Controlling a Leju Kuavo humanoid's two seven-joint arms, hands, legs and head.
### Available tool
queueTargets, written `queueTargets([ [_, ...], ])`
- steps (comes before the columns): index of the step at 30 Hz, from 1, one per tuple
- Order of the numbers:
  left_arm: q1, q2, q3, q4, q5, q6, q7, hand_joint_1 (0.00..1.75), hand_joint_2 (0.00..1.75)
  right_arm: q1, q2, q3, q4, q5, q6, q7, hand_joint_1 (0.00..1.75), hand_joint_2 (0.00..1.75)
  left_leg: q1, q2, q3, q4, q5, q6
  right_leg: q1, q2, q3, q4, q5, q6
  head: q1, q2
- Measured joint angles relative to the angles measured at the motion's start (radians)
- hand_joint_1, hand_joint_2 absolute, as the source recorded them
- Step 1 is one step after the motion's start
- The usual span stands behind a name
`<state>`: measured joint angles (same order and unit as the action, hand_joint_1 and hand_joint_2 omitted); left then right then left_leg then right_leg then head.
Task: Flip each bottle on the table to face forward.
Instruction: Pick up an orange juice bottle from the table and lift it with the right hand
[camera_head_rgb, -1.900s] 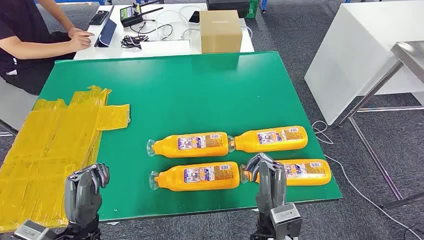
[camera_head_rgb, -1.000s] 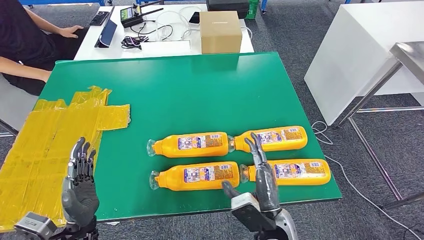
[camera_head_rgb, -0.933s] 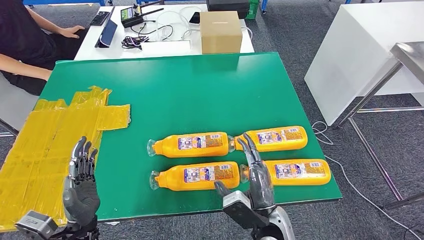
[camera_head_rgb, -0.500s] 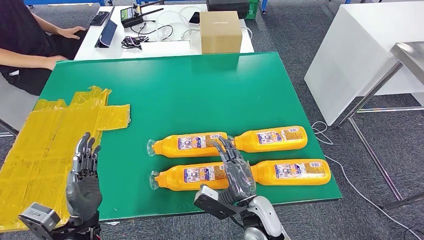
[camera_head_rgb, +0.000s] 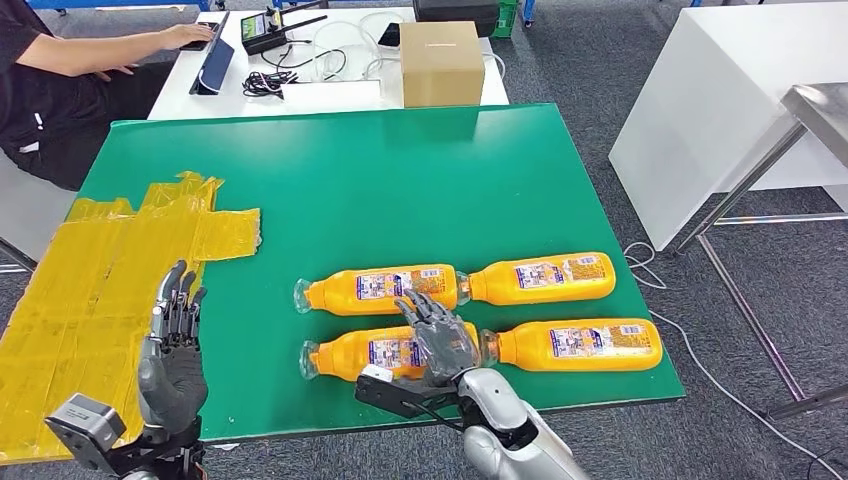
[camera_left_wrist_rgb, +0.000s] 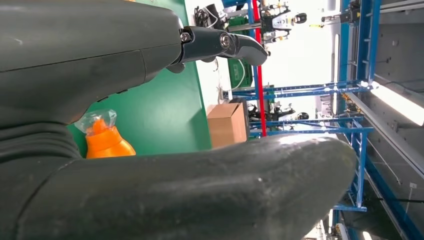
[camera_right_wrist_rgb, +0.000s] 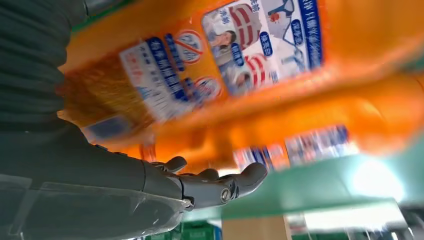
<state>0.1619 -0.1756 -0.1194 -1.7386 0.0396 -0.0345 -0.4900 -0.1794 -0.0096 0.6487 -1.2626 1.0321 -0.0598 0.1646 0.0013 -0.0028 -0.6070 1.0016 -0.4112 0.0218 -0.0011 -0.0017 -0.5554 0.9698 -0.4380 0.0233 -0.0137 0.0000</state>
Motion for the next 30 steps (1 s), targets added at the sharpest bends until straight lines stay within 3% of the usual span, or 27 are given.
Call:
queueTargets([
  [9, -0.002, -0.006, 0.023, 0.005, 0.01, 0.013, 0.008, 0.0, 0.0, -0.074, -0.01, 0.073, 0.074, -0.037, 0.174, 0.05, 0.0, 1.75, 0.0, 0.0, 0.004, 0.0, 0.0, 0.0, 0.0, 0.0, 0.003, 0.0, 0.0, 0.0, 0.0, 0.0],
  [18, 0.01, -0.007, 0.062, -0.01, 0.019, 0.032, 0.01, 0.0, 0.0, -0.065, -0.103, 0.168, -0.056, -0.042, 0.295, 0.165, 0.0, 1.75, 0.0, 0.0, 0.005, 0.0, 0.0, 0.0, 0.0, 0.0, 0.005, 0.0, 0.0, 0.0, 0.0, 0.0],
  [19, 0.011, -0.007, 0.064, -0.011, 0.02, 0.032, 0.011, 0.0, 0.0, -0.063, -0.111, 0.174, -0.066, -0.042, 0.299, 0.169, 0.25, 1.75, 0.0, 0.0, 0.005, 0.0, 0.0, 0.0, 0.0, 0.0, 0.005, 0.0, 0.0, 0.0, 0.0, 0.0],
  [22, 0.011, -0.007, 0.067, -0.012, 0.021, 0.032, 0.011, 0.0, 0.0, -0.059, -0.129, 0.186, -0.088, -0.048, 0.313, 0.173, 1.53, 1.75, 0.0, 0.0, 0.006, 0.0, 0.0, 0.0, 0.0, 0.0, 0.005, 0.0, 0.0, 0.0, 0.0, 0.0],
  [23, 0.011, -0.007, 0.068, -0.012, 0.022, 0.033, 0.011, 0.0, 0.0, -0.059, -0.135, 0.19, -0.093, -0.053, 0.319, 0.174, 1.71, 1.75, 0.0, 0.0, 0.006, 0.0, 0.0, 0.0, 0.0, 0.0, 0.005, 0.0, 0.0, 0.0, 0.0, 0.0],
  [30, 0.011, -0.007, 0.075, -0.012, 0.023, 0.035, 0.012, 0.0, 0.0, -0.059, -0.166, 0.201, -0.117, -0.079, 0.339, 0.176, 1.75, 1.75, 0.0, 0.0, 0.006, 0.0, 0.0, 0.0, 0.0, 0.0, 0.005, 0.0, 0.0, 0.0, 0.0, 0.0],
])
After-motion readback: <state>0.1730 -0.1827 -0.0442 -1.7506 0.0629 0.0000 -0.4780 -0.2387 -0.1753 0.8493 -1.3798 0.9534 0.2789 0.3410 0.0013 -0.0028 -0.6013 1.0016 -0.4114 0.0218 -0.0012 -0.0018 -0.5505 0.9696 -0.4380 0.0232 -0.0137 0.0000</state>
